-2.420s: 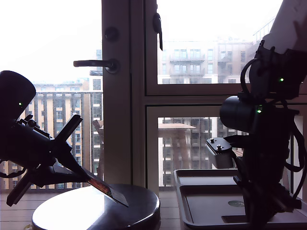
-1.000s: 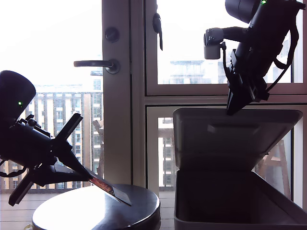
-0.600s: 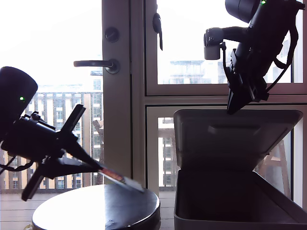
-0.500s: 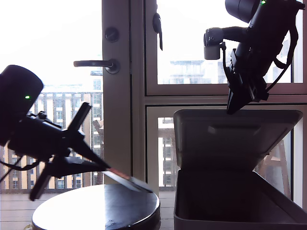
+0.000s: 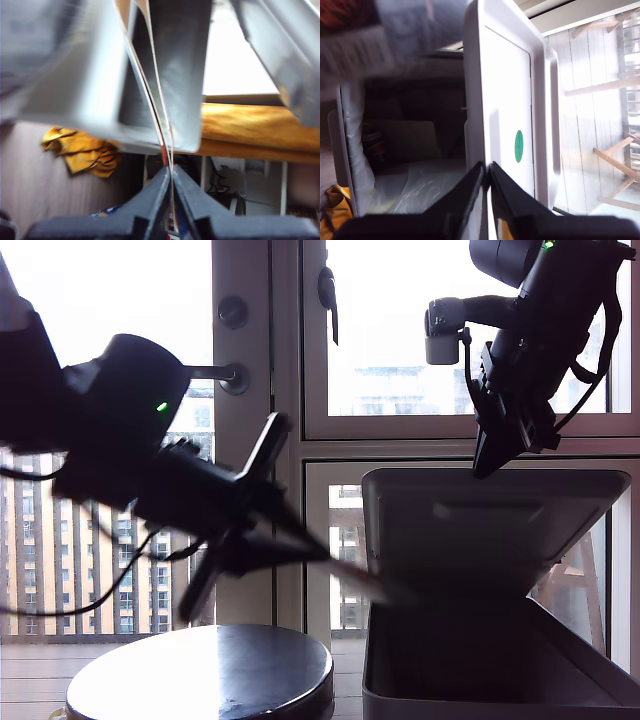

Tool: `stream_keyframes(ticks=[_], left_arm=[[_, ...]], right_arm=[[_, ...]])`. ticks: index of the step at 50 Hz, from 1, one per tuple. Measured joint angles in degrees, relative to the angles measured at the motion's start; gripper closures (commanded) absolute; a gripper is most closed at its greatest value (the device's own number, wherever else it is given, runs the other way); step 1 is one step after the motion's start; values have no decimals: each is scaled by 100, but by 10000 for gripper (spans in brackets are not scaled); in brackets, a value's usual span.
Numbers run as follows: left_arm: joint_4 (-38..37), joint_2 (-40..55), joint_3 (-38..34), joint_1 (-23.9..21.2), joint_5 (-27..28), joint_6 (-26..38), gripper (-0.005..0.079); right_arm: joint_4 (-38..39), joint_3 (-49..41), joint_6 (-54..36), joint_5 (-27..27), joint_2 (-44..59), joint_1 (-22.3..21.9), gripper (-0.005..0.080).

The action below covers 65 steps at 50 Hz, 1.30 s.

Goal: First open the recycling bin's lid, then pick the cardboard sleeve and place it inside the bin before closing the lid

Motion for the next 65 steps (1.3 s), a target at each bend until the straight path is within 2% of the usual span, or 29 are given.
stream_keyframes(ticks=[7,25,32,40,42,44,47,49,65], left_arm=[[4,291,535,-177,-11,-271,766],[-46,1773,1622,-619,-273,-1143,766],[-85,2037,1996,-831,-315,-1189,766],[-210,2061,2079,-964,-632,-1189,761],[-216,2061,2079,-981,-704,-1189,701],[-216,2061,2079,-992,-743,-1187,595],[-219,2061,2079,-986,-710,-1119,377],[-216,2061,2079,-986,-629,-1012,305],[-216,2061,2129,-960,-417,-879,299]], right_arm=[[0,2,0,-2,0,0,762],[0,0,0,-4,0,0,762],[2,2,0,-2,0,0,762],[4,2,0,-2,0,0,762],[2,2,0,-2,0,0,762],[2,0,0,-4,0,2,762],[4,2,0,-2,0,4,762],[2,2,0,-2,0,4,762],[-4,0,0,-4,0,11,762]])
